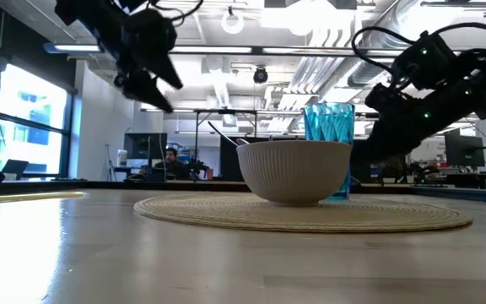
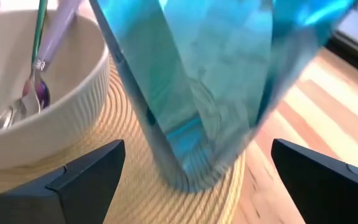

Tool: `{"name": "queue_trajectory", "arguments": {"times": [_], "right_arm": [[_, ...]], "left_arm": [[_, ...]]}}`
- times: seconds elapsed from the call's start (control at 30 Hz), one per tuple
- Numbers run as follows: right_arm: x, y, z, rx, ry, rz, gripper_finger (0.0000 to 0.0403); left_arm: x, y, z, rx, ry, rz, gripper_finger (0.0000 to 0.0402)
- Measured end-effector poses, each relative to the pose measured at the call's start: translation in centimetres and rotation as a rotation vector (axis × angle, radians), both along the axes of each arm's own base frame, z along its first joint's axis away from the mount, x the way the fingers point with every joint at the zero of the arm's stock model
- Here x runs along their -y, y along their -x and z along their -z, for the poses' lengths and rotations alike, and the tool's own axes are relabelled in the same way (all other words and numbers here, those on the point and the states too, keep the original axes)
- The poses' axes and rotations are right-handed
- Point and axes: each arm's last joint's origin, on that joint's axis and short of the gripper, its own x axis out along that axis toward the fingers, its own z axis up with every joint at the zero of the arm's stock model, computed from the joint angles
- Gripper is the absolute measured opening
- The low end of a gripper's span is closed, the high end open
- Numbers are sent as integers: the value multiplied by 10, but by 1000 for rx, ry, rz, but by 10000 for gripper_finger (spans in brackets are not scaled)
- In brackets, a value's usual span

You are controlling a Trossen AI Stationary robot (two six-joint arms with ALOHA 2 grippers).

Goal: Pick & Place Utensil
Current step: Put the yellow straw into the green cup on the table placemat

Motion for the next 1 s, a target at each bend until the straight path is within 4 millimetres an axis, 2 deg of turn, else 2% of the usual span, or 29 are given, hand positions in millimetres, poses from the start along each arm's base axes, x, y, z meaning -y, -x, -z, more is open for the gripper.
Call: {"name": "queue_trajectory", "arguments": {"times": [0.17,0.5,0.7,0.8,1.0], "right_arm": [[-2,5,-4,-2,-39,18,399],[-5,18,-14,-9,-57,78,399],[-5,23,-23,36,-49,110,398],[-6,25,-24,37,-51,112,398],[-6,26,-22,22,-76,124,398]], "left_arm": [[2,10,9,-133,105,-84,392],[8,40,14,-473,356,-325,392],[11,57,21,-643,452,-550,392],[12,62,30,-678,475,-613,392],[13,67,62,-695,512,-655,392]]}}
